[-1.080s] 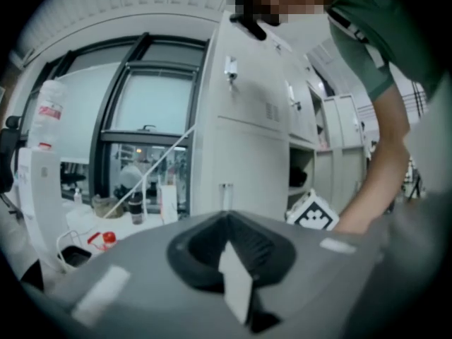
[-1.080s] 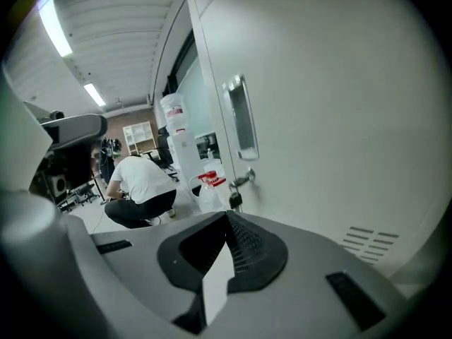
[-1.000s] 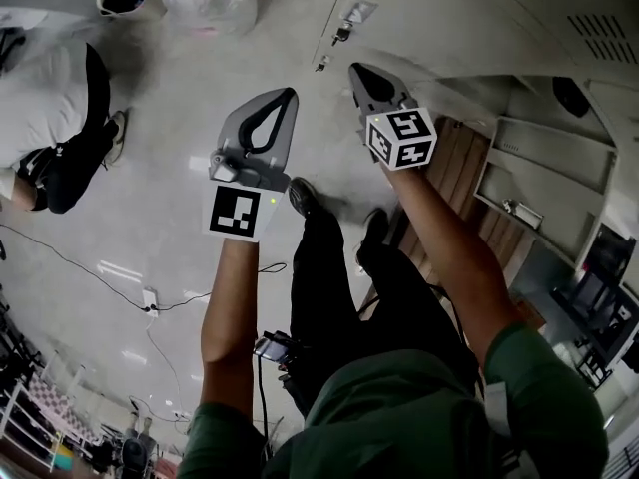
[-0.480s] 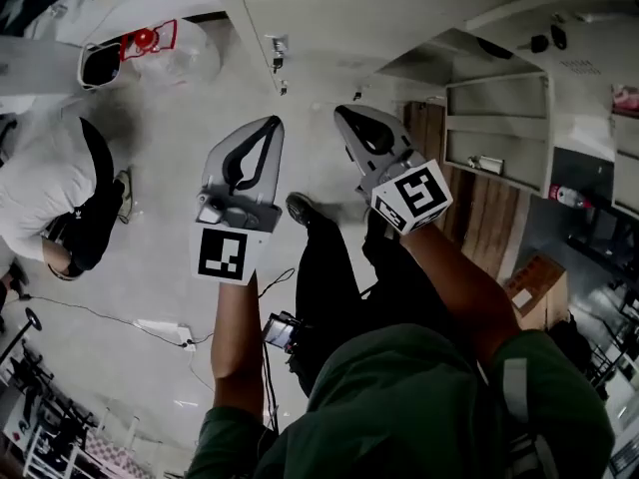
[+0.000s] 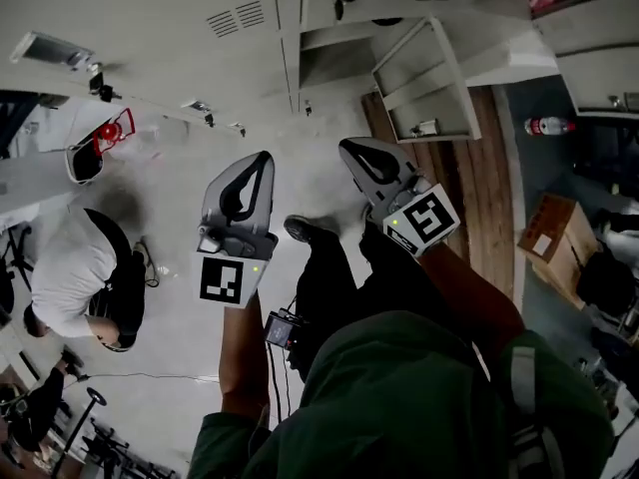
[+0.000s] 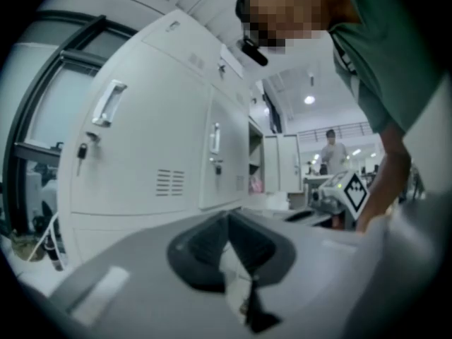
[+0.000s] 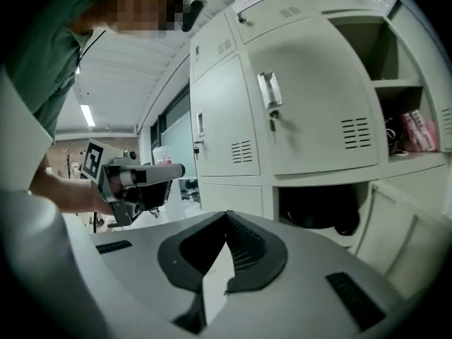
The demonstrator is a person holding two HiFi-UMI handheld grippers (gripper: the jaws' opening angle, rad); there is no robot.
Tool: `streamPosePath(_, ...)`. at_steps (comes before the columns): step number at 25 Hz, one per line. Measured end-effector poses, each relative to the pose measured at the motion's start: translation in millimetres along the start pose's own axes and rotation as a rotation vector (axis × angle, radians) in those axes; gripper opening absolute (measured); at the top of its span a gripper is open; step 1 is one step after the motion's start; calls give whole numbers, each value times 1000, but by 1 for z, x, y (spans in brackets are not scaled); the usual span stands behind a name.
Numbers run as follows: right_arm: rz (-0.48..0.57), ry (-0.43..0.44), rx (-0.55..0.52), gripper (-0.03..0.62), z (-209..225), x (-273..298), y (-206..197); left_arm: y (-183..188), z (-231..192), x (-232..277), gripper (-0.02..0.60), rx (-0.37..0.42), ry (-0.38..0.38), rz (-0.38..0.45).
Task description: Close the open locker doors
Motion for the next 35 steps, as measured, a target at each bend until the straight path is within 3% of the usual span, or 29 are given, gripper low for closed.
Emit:
streamPosePath(6,45,-112,87,6,44,-80,0,34,62,53,0,27,-136,24)
streamPosePath(12,26,-158,16,6,104,-144,2,51,114,103,0,34,-187,10)
streamPosePath(17,-10,-224,90,8,134,-185,-24,50,156,136,0,61,-261,5)
streamPosePath(24,-43,-160,-10,8,193,-213,-38,32,205,176,0,41,-268,-44)
streamPosePath(28,-108,-84,-36,9,208,-210,-53,23,226,190,0,36,-259,-51)
streamPosePath(32,-101,-7,-44,16,212,-200,-56,11,241,198,0,38,-268,-82)
streamPosePath(35,-107,53,-48,64,208,-191,-58,7,247,201,0,33,-259,-87)
Point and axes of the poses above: the fingertips, and each gripper's own axes: x forward along the fingers, z to its right, y out of its top, the point moved 2 cm from there along -x, backward along the fingers, and after that the axes turned 12 degrees about x, right-handed, at the moved point
